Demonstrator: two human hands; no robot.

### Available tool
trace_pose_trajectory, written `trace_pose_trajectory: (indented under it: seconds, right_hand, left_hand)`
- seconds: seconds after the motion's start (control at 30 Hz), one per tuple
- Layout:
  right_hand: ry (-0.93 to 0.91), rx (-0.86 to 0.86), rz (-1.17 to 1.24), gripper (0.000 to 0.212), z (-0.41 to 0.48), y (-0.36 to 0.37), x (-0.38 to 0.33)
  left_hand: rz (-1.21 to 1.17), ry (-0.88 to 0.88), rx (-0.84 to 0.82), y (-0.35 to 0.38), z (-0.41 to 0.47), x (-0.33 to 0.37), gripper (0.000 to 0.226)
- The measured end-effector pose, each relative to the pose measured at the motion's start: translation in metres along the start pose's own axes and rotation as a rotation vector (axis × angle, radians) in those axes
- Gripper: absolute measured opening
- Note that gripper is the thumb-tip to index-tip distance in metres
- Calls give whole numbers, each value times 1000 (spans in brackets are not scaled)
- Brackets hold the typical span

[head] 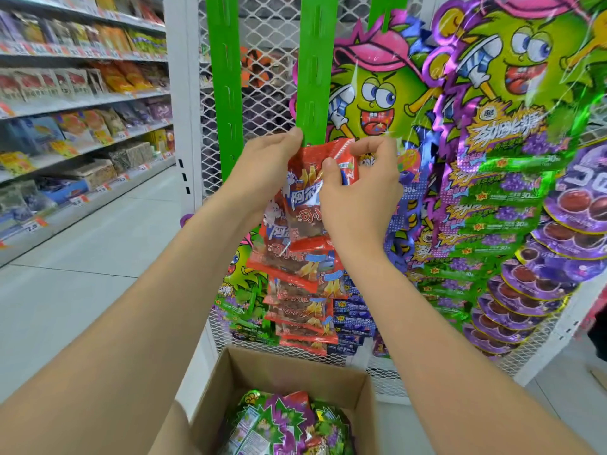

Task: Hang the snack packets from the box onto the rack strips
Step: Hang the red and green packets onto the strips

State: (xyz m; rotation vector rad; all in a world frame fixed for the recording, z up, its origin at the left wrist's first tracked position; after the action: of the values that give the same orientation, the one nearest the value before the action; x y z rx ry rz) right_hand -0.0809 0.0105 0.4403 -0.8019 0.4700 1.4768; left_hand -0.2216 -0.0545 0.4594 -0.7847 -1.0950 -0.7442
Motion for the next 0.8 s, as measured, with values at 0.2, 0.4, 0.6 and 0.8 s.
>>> trace_pose_trajectory:
  seconds: [0.2, 0.4, 0.6, 0.8]
  right_hand:
    - [-78, 15, 42, 29, -1, -2, -13]
    - [-30, 40, 42, 30, -1, -2, -17]
    - [54, 3, 89, 32, 4, 1, -13]
    - [46, 37, 99, 25, 13, 4, -13]
  left_hand:
    - [28, 19, -14, 1, -6, 4, 41]
    - [-42, 4, -36, 0, -7, 3, 33]
    - [-29, 40, -12, -4, -7, 5, 19]
    - [-58, -6, -6, -2, -3, 10, 24]
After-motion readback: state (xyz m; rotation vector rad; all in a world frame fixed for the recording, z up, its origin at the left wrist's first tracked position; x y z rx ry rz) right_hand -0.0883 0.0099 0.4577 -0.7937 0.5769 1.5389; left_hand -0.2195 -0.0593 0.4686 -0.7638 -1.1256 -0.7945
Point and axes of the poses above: each hand's wrist, its own z-axis towards the middle knuckle, its own y-axis out of the palm, x = y × z, the point moved 5 cm from there along z, towards the middle knuckle, and after that the axes turned 12 degrees about -x, right-handed, at the moved point
